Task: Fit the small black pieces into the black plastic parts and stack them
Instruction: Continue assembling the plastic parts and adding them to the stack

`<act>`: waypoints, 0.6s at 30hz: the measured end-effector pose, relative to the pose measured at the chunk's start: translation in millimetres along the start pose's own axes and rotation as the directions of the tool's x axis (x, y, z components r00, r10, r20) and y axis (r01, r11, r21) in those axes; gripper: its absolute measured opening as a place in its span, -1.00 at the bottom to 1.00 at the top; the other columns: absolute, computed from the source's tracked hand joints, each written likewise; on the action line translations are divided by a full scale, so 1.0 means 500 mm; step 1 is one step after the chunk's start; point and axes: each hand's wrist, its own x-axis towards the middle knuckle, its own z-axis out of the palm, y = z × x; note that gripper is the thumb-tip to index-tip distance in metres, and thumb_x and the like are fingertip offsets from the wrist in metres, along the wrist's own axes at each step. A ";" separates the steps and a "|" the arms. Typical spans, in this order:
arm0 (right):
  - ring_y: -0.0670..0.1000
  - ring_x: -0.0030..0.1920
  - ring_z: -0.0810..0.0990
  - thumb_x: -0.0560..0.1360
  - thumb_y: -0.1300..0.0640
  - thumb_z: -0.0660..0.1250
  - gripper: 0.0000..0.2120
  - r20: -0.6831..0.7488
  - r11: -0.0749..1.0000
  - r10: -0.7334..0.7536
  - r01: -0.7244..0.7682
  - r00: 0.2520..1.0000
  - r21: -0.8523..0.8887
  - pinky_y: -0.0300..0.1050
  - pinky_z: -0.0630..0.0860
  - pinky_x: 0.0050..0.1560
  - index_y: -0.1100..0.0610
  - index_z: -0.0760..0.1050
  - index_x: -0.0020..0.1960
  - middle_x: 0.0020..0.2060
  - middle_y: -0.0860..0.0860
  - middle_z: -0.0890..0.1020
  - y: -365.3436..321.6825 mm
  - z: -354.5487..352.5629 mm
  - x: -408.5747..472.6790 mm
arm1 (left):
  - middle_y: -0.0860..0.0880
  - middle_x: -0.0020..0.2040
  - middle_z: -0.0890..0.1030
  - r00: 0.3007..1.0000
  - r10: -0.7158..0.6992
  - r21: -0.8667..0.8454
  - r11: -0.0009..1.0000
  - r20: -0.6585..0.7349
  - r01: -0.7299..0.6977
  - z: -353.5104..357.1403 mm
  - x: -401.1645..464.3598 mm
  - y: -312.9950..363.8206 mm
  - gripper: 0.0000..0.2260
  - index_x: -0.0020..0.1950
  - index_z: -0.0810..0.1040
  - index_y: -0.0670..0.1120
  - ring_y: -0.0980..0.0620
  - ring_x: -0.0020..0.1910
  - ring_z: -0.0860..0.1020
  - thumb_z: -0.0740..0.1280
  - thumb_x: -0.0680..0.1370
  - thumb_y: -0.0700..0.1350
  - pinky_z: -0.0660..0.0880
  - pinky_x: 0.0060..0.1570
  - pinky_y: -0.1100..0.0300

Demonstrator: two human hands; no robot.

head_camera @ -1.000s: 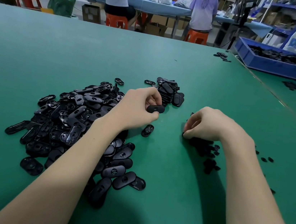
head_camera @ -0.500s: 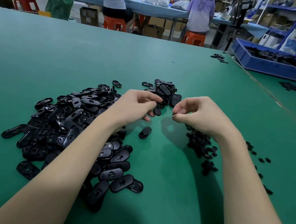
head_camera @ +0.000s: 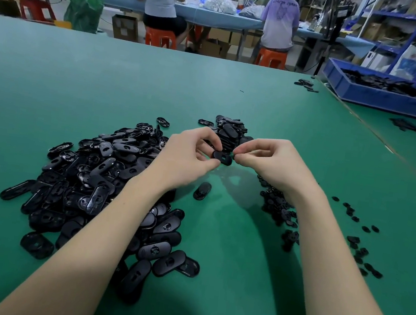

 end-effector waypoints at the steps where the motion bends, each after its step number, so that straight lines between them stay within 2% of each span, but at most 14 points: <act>1: -0.19 -0.31 0.55 0.46 0.07 0.52 -0.94 -0.008 1.000 0.008 -0.008 1.000 -0.007 -0.33 0.39 -0.31 -0.10 0.72 -0.13 -0.18 -0.06 0.75 -0.001 0.002 0.000 | 0.05 -0.16 0.71 1.000 0.012 0.005 1.000 0.000 -0.012 0.000 -0.001 0.002 -0.82 -0.04 0.59 0.02 0.12 -0.27 0.64 0.48 0.46 -0.21 0.41 -0.22 0.51; 3: -0.24 -0.41 0.50 0.44 0.07 0.53 -0.96 -0.019 1.000 0.020 -0.020 1.000 -0.019 -0.42 0.33 -0.45 -0.08 0.72 -0.14 -0.18 -0.04 0.75 -0.001 0.007 0.001 | 0.05 -0.17 0.71 0.999 0.034 0.011 0.999 -0.002 -0.034 0.000 -0.002 0.005 -0.82 -0.05 0.59 0.01 0.09 -0.26 0.65 0.49 0.45 -0.22 0.42 -0.21 0.52; 6: -0.25 -0.49 0.45 0.42 0.06 0.55 -0.97 -0.041 0.999 0.031 -0.032 0.999 -0.023 -0.44 0.28 -0.52 -0.05 0.71 -0.17 -0.21 -0.04 0.73 0.000 0.011 0.004 | 0.06 -0.19 0.71 0.998 0.066 0.021 0.998 -0.007 -0.066 0.001 -0.002 0.008 -0.82 -0.04 0.59 -0.01 0.05 -0.24 0.64 0.49 0.44 -0.23 0.41 -0.20 0.52; 9: -0.24 -0.53 0.42 0.42 0.07 0.55 -0.96 -0.031 0.999 0.032 -0.033 0.999 -0.022 -0.44 0.25 -0.55 -0.04 0.71 -0.18 -0.26 -0.04 0.68 0.001 0.013 0.007 | 0.04 -0.18 0.70 0.996 0.089 0.035 0.995 -0.007 -0.089 0.002 -0.002 0.008 -0.82 -0.04 0.59 0.00 0.05 -0.23 0.64 0.50 0.44 -0.22 0.39 -0.21 0.51; 15: -0.22 -0.53 0.40 0.42 0.05 0.55 -0.97 -0.006 0.999 0.021 -0.022 1.000 -0.042 -0.43 0.25 -0.55 -0.05 0.72 -0.18 -0.22 0.02 0.72 0.003 0.013 0.008 | 0.06 -0.20 0.67 0.990 0.143 0.054 0.988 0.001 -0.142 0.005 -0.001 0.005 -0.81 -0.06 0.60 0.00 0.12 -0.27 0.61 0.50 0.42 -0.22 0.36 -0.27 0.49; 18: -0.22 -0.56 0.39 0.41 0.05 0.56 -0.96 -0.006 0.998 0.009 -0.009 1.000 -0.061 -0.42 0.24 -0.57 -0.05 0.71 -0.19 -0.29 -0.05 0.68 0.005 0.012 0.009 | 0.08 -0.19 0.66 0.986 0.164 0.089 0.982 0.006 -0.164 0.009 0.002 0.005 -0.81 -0.05 0.59 0.01 0.17 -0.28 0.60 0.51 0.42 -0.21 0.39 -0.23 0.45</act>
